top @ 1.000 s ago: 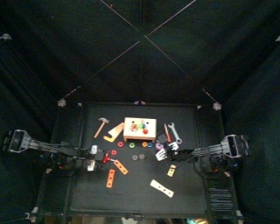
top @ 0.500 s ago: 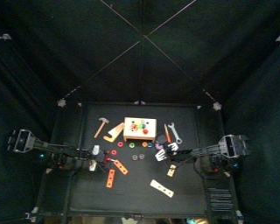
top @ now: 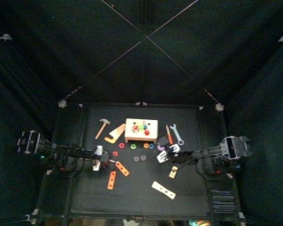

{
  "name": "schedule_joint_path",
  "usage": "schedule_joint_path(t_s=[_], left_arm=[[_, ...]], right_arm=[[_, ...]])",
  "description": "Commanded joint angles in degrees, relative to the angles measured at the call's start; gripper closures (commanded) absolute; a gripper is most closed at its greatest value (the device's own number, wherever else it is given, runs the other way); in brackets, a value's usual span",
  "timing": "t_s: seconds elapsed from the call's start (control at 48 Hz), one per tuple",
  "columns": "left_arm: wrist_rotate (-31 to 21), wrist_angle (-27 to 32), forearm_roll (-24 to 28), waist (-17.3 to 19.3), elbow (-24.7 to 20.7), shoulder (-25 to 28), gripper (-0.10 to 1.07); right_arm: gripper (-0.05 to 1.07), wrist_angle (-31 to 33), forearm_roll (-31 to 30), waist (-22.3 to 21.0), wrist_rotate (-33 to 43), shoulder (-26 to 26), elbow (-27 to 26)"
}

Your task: Grab red spinning screw

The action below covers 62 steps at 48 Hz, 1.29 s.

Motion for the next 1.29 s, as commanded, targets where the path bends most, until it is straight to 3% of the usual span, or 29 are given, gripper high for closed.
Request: schedule_joint_path(t_s=[0.0,0.25,0.667,1.271], left_arm=[[-0.1,-0.3,0.2,0.2,-1.2,1.1,0.02],[-0.1,0.1,0.2,-0.1,-1.7,1.9,0.05],[-0.1,0.4,-0.1,-0.3,-2.3,1.9,0.33],[-0.1,0.4,-0.1,-0.3,-4.0,-5.4,0.34]], right_arm=[[0.03,0.0,0.0,0.0,0.1,-0.8,-0.4],[0.03,0.0,0.0,-0.1,0.1,-0.8,-0.4],[0.03,0.0,0.0,-0.1,0.1,-0.4,-0.4],[0.03,0.0,-0.1,0.2,0.1,-0.4,-0.9]])
